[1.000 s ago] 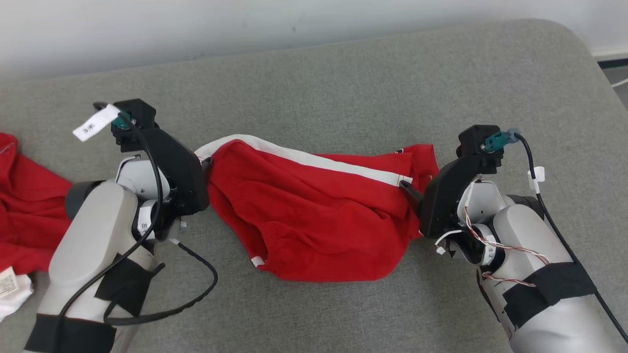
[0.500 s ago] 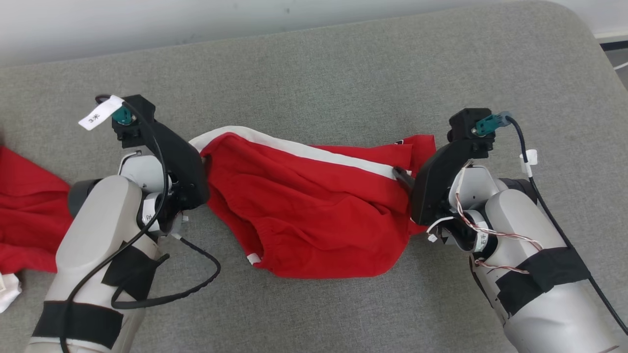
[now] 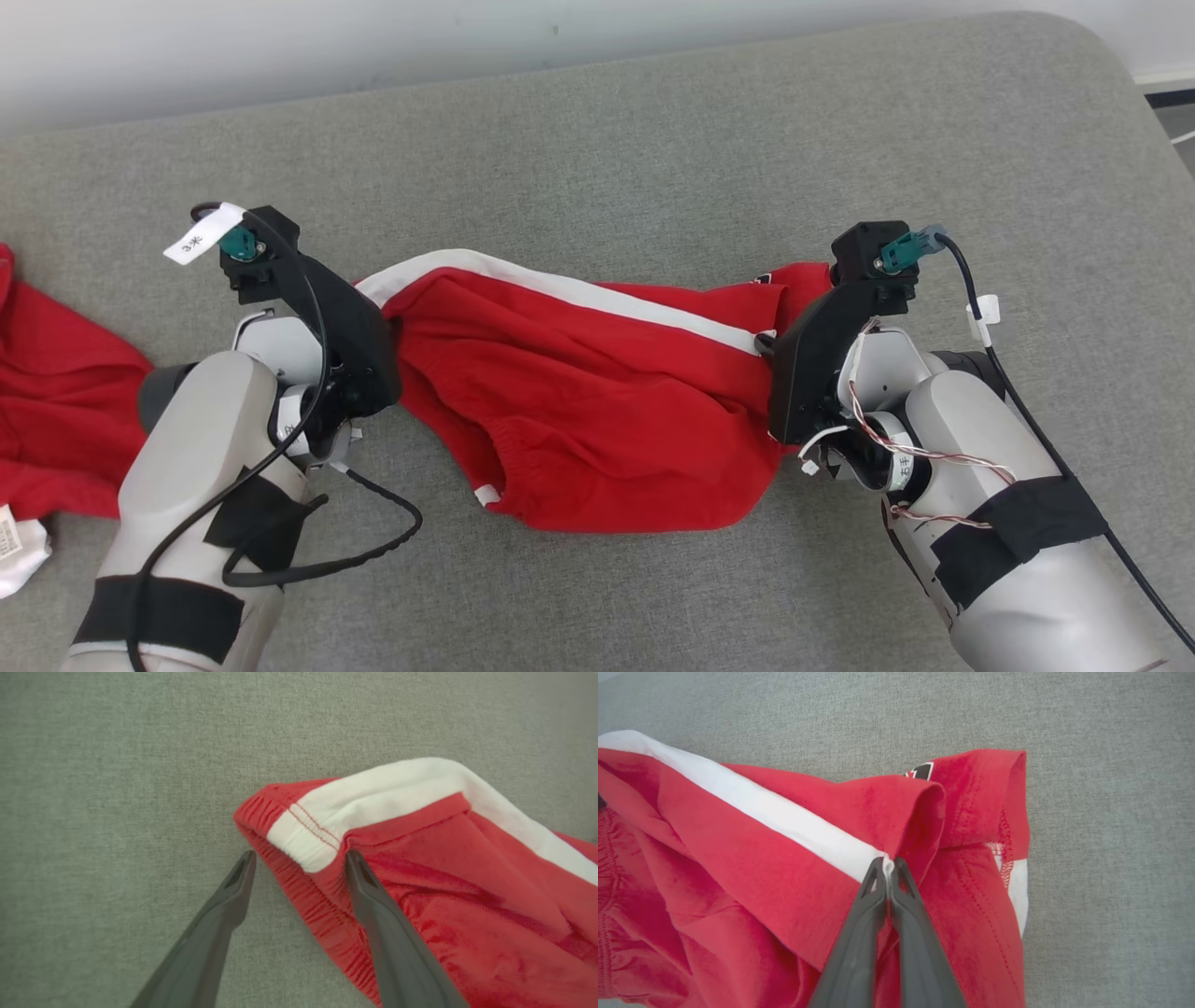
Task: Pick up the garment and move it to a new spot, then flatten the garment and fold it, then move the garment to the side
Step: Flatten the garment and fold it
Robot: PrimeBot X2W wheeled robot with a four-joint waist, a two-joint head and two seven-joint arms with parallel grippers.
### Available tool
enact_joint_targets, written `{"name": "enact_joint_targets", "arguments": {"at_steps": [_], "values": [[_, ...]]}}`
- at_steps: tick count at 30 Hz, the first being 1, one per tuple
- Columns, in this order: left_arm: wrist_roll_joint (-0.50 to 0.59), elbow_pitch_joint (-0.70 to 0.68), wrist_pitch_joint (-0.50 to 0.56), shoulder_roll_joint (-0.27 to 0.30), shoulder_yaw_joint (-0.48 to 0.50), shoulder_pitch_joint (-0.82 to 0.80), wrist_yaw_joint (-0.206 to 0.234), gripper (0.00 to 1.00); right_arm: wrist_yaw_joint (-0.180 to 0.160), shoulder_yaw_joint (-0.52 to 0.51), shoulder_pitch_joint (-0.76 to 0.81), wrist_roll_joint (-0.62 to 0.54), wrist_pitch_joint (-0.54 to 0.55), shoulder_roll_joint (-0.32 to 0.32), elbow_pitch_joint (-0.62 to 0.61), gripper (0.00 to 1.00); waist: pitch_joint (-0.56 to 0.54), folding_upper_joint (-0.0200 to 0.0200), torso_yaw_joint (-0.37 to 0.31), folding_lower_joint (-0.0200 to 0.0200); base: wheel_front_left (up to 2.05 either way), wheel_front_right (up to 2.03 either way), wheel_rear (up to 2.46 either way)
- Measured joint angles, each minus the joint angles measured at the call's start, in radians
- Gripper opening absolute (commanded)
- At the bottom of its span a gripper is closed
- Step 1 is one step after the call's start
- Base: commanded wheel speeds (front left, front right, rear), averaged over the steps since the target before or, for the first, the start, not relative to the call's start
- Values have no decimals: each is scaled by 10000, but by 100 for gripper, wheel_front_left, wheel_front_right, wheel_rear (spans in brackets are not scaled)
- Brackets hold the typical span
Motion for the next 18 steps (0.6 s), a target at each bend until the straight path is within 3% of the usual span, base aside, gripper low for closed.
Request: {"name": "enact_joint_targets", "arguments": {"at_steps": [2, 3, 5, 6, 14, 16, 17, 18], "values": [[-2, 98, -123, -12, 15, -42, -46, 74, 0, 8, 2, 0, -48, 0, 8, 4, -50, 0, -35, 0, 0, 0, 0], [-2, 146, -173, -15, 19, -97, -46, 73, 0, 0, 5, 0, -71, 0, 6, 20, -74, 0, -51, 0, 0, 0, 0], [-2, 205, -272, -17, 56, -177, -50, 79, 0, -12, 10, 0, -84, 0, 10, 76, -112, 0, -76, 0, 0, 0, 0], [-2, 245, -318, -17, 73, -187, -48, 97, 0, -17, 12, 0, -90, 0, 15, 100, -135, 1, -86, 0, 0, 0, 0], [-15, 472, -533, -21, 161, -353, -98, 100, -2, 0, 13, 0, -167, 0, -33, 100, -236, 1, -120, 0, 0, 0, 0], [-23, 570, -552, -21, 169, -353, -123, 100, -2, 44, 13, 0, -167, 0, -44, 83, -264, 0, -124, 0, 0, 0, 0], [-29, 598, -594, -21, 174, -353, -125, 100, -2, 71, 13, 0, -167, -2, -59, 51, -277, 0, -125, 0, 0, 0, 0], [-27, 625, -616, -19, 173, -353, -125, 100, -2, 104, 13, 0, -167, 0, -84, 46, -288, 1, -125, 0, 0, 0, 0]]}}
